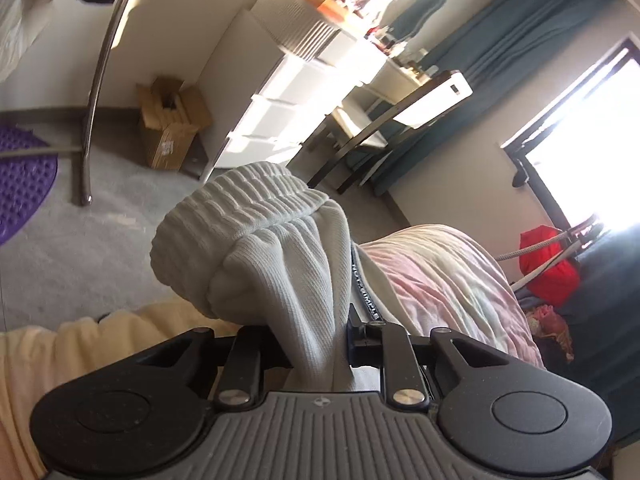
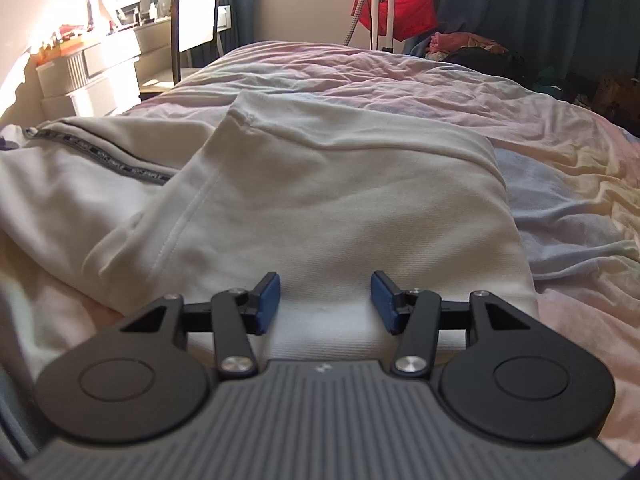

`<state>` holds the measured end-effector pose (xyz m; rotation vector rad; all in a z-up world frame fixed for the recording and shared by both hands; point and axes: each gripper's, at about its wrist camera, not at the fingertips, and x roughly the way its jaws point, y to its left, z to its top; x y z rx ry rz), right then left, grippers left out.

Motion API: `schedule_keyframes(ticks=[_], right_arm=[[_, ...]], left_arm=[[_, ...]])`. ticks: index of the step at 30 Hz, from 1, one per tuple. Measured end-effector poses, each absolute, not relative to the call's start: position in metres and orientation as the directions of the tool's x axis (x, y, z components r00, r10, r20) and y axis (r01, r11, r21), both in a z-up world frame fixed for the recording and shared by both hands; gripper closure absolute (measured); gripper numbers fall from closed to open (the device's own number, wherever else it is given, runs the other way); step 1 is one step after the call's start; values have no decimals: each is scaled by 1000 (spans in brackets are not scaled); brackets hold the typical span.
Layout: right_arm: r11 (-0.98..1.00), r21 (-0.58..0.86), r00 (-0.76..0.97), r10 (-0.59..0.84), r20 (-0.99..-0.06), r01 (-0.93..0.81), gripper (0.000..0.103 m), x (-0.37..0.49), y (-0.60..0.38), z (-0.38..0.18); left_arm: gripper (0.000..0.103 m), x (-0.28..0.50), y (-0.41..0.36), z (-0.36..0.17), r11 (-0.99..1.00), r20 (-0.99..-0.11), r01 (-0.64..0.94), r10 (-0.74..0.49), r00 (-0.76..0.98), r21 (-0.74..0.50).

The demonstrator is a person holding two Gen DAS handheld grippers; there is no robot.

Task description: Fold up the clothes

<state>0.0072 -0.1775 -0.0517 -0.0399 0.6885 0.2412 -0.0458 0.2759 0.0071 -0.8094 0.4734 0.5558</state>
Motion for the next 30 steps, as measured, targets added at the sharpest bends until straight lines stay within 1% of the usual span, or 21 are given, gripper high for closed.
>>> schedule_keyframes(ticks=[4,6,8,13,17,21,24,26,30], right_arm=[[987,106,800,159,-578,-119,50,-2,-205,-34],[994,93,818,95,-568,-51,50,-6,-219,-30],[993,115,836,43,-547,25,50,-9,-235,-26],[966,173,866,-84,-492,192,49,-14,-265,-17],[948,203,884,-133,-448,245,49,-18,-279,-13],[913,250,885,-196,-423,322,49,-13,-306,-13],[862,332,874,-223,-433,384,49,-8,-333,-17],[822,388,871,-239,-430,417,49,-7,-351,-19],[782,432,863,-254,-436,449,49,-9,-366,-27]], left_arm=[[85,-48,223,51,680,-470,-550,328,819,-485],[86,-47,193,71,712,-414,-505,321,852,-487],[86,-44,161,88,740,-358,-460,310,881,-490],[87,-39,60,114,825,-211,-302,226,951,-477],[87,-31,-24,115,884,-141,-186,138,980,-430],[88,-14,-105,98,922,-140,-84,33,990,-377],[88,2,-159,69,954,-160,-30,-19,987,-299],[88,13,-191,43,970,-188,6,-53,981,-242],[87,31,-230,-15,987,-291,103,-134,947,-120]])
